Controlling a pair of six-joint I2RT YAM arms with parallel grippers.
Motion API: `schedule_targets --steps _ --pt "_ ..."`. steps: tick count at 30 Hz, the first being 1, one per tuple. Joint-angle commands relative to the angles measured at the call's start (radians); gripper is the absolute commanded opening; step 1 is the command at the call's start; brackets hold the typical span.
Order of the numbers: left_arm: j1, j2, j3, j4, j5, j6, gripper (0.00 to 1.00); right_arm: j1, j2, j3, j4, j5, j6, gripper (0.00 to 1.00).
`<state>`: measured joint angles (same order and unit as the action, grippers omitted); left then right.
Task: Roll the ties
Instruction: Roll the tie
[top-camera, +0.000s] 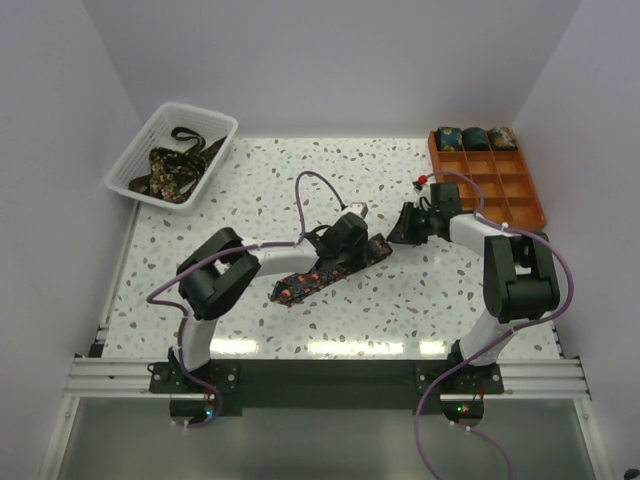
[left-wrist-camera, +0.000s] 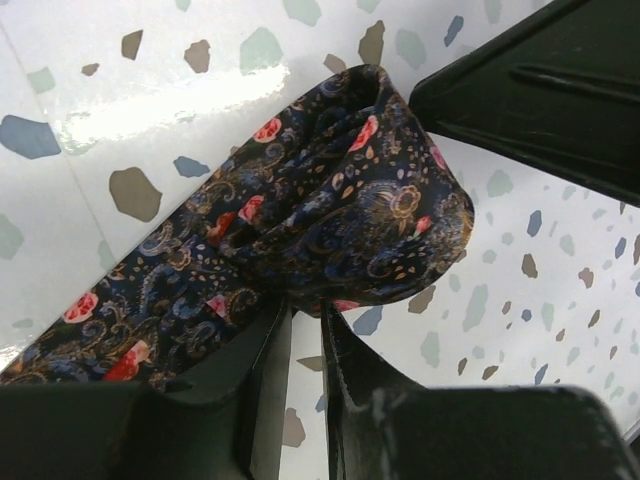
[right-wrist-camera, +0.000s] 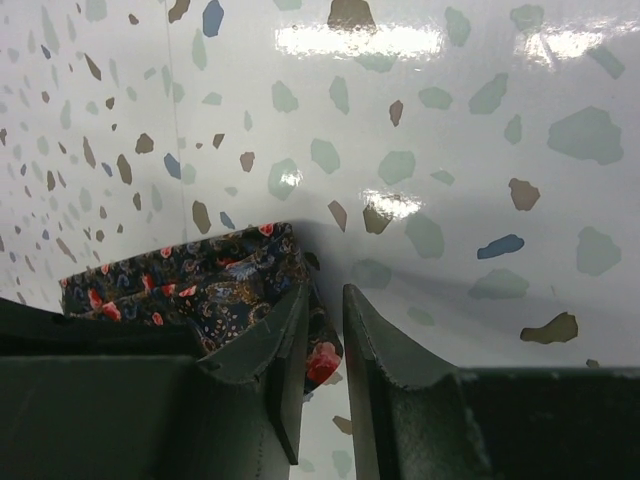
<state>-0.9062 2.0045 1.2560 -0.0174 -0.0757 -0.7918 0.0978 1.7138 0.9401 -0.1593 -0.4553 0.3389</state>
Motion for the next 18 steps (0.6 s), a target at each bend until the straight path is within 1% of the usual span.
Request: schedule_targets --steps 1,8,16,18 --pt "0.015 -0.055 -0.021 0.019 -0.027 0.016 0.23 0.003 -0.048 -0.003 0.014 -0.065 -0.02 0.24" --pt "0.024 -0.061 -0.046 0.019 -0.029 0.012 0.23 0.026 -0.074 0.012 -0.019 -0.094 -0.031 0.24" --pt "0.029 -0.067 -0.047 0.019 -0.033 0.005 0.23 0.065 -0.112 0.016 -0.048 -0.091 -0.034 0.23" --pt "0.03 -0.079 -0.052 -0.013 -0.033 0.003 0.23 0.069 -0.117 0.016 -0.054 -0.089 -0.031 0.23"
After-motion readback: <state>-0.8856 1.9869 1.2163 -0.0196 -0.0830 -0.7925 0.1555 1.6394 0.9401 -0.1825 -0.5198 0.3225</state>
